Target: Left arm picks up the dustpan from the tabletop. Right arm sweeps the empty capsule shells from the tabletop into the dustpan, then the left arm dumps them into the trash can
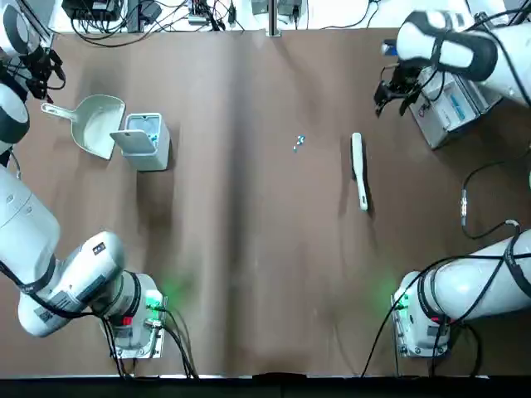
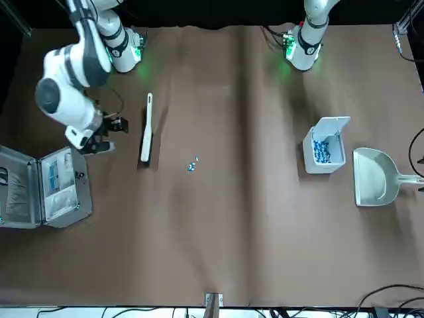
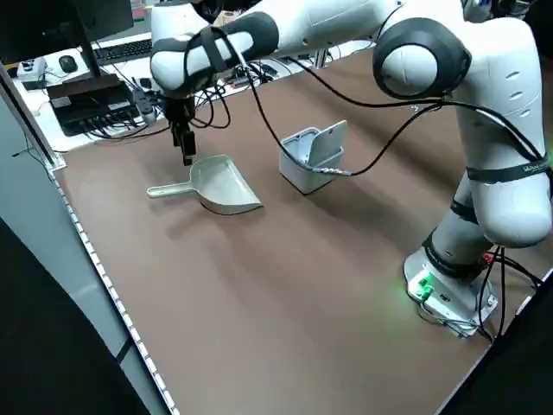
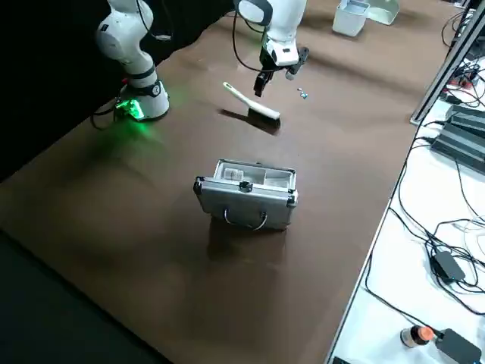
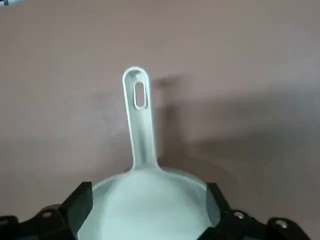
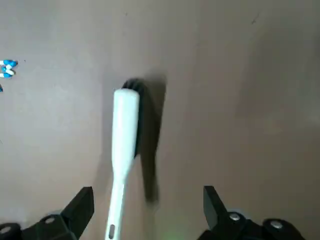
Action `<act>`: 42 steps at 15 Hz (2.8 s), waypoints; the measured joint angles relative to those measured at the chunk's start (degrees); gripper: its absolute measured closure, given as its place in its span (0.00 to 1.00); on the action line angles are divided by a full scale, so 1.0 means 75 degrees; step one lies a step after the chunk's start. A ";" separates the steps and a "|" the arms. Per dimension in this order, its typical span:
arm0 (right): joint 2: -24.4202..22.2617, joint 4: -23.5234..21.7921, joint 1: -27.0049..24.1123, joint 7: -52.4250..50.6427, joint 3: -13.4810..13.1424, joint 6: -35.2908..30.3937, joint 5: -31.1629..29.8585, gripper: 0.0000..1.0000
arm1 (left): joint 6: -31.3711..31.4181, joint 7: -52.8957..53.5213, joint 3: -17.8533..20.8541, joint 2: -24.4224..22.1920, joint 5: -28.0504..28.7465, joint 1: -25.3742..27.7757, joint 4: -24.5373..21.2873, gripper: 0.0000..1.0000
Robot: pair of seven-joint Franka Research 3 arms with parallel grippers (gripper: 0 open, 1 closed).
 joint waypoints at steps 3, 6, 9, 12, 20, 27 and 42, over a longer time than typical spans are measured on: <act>-0.0187 -0.0657 0.0679 0.0682 0.0008 0.0487 0.0026 0.03 | 0.0759 -0.0001 0.0010 0.0452 0.0422 0.0350 -0.0100 0.00; -0.0211 -0.1549 0.1054 0.0926 0.0012 0.1685 0.0067 0.01 | 0.1769 0.0000 0.0009 0.0590 0.0752 0.0571 -0.0534 0.00; -0.0212 -0.2490 0.1196 0.0956 0.0011 0.2668 0.0122 0.01 | 0.1993 0.0006 0.0009 0.0598 0.0850 0.0634 -0.0697 0.00; -0.0212 -0.3064 0.1448 0.0957 0.0010 0.3242 0.0239 0.01 | 0.2080 0.0008 0.0008 0.0598 0.1012 0.0651 -0.0777 0.00; -0.0213 -0.3322 0.2267 0.1293 0.0008 0.3595 0.0406 0.10 | 0.2184 0.0060 0.0009 0.0599 0.1054 0.0800 -0.0965 0.02; -0.0052 -0.3485 0.2277 0.1293 -0.0009 0.3543 0.0406 0.16 | 0.2205 0.0063 -0.0008 0.0607 0.1054 0.0802 -0.0981 0.19; 0.0172 -0.3497 0.2337 0.1290 -0.0008 0.3497 0.0405 0.38 | 0.2313 0.0063 -0.0028 0.0672 0.1055 0.0786 -0.1014 0.42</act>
